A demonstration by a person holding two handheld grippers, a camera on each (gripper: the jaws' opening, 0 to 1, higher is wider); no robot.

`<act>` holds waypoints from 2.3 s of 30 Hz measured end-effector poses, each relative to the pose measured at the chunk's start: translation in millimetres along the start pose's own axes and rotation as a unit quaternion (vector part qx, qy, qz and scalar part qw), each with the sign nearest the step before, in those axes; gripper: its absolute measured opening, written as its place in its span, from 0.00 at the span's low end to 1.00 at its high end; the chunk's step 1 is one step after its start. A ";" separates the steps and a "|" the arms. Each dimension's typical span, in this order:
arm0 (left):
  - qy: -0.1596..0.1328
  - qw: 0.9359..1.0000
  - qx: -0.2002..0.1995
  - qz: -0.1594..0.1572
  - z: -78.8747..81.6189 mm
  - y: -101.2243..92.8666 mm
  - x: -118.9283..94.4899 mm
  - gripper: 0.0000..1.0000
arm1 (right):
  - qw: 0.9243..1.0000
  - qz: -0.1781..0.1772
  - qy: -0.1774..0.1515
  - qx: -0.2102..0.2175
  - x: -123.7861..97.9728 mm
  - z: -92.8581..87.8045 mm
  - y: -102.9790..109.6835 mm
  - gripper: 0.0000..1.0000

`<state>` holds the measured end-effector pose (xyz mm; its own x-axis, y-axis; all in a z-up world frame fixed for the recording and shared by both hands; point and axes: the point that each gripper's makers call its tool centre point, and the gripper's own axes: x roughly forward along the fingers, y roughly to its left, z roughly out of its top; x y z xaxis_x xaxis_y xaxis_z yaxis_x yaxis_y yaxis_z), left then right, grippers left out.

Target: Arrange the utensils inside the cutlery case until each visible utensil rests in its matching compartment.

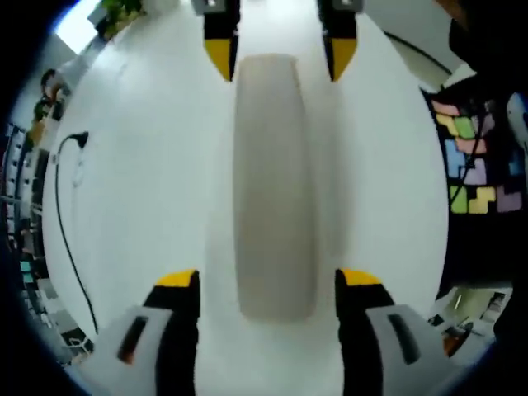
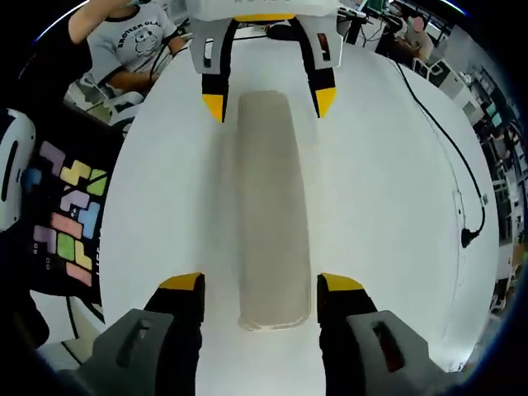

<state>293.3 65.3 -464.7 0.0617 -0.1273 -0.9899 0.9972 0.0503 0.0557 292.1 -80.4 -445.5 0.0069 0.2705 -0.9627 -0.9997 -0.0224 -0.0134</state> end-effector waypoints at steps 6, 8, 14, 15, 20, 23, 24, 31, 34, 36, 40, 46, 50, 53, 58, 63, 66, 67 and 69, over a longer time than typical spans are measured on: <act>-0.003 1.000 -0.009 -0.005 0.8 -1.0 5.3 0.62 | 1.000 0.007 0.002 -0.004 7.9 -1.3 0.2 0.58; 0.001 1.000 -0.008 -0.007 -1.1 -1.1 7.5 0.55 | 1.000 0.008 -0.015 -0.011 9.7 4.2 1.0 0.57; -0.007 1.000 -0.019 -0.022 -0.7 -3.2 8.1 0.51 | 1.000 0.018 0.001 -0.006 20.0 -0.7 2.4 0.53; -0.006 0.999 -0.028 -0.032 -1.5 -5.8 8.5 0.50 | 1.000 0.021 0.000 -0.006 21.1 -0.6 3.4 0.53; -0.002 0.999 -0.023 -0.030 -0.1 -4.3 8.9 0.50 | 1.000 0.027 0.005 -0.007 26.8 -3.8 6.9 0.52; 0.012 0.999 -0.022 -0.030 0.4 -4.6 9.5 0.51 | 1.000 0.024 0.005 -0.014 28.5 -5.6 7.7 0.50; 0.016 0.999 -0.021 -0.031 0.3 -4.4 9.7 0.51 | 1.000 0.022 0.004 -0.009 28.6 -5.7 7.4 0.49; 0.058 0.998 -0.019 -0.032 0.2 -4.6 10.9 0.51 | 1.000 0.009 -0.009 -0.015 27.7 -7.6 10.4 0.47; 0.072 0.997 -0.015 -0.033 0.3 -4.6 11.5 0.50 | 0.999 0.008 -0.038 -0.008 27.2 -8.1 10.6 0.47; 0.076 0.996 -0.017 -0.033 -0.1 -3.1 11.2 0.49 | 0.999 0.005 -0.042 -0.001 27.9 -6.7 10.8 0.47; 0.052 0.998 -0.026 -0.033 -1.0 -0.4 9.8 0.46 | 0.999 -0.001 -0.041 0.009 28.6 -4.0 14.3 0.45; 0.041 0.998 -0.024 -0.030 -0.1 -1.7 10.0 0.46 | 0.998 -0.004 -0.052 0.026 28.5 -3.4 13.6 0.44; 0.041 0.998 -0.023 -0.031 -0.1 -1.4 10.2 0.45 | 0.998 -0.008 -0.054 0.036 28.6 -2.8 13.6 0.44; 0.036 0.999 -0.012 -0.029 0.1 -2.7 9.6 0.45 | 0.998 -0.014 -0.053 0.044 28.3 -2.9 15.2 0.44; 0.044 0.998 -0.004 -0.032 1.0 -1.9 10.1 0.45 | 0.997 -0.025 -0.065 0.047 27.0 -4.5 15.7 0.44; 0.019 0.999 0.010 -0.028 1.3 -2.2 8.9 0.44 | 0.996 -0.021 -0.075 0.044 27.3 -2.8 16.1 0.44; 0.016 0.999 0.011 -0.029 2.6 -1.7 8.9 0.44 | 0.995 -0.020 -0.073 0.059 27.3 -3.4 15.2 0.44; 0.013 0.999 0.011 -0.029 3.0 -1.0 8.8 0.44 | 0.995 -0.019 -0.072 0.059 26.8 -3.4 15.1 0.44; 0.007 0.999 0.009 -0.031 3.9 -1.5 9.0 0.44 | 0.996 -0.018 -0.073 0.052 25.1 -4.3 15.8 0.44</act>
<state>292.6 60.2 -473.1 -0.0011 -0.1148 -0.9934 0.9997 0.0247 -0.0040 276.5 -78.0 -471.1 0.0473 0.4063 -0.9125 -0.9960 0.0879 -0.0124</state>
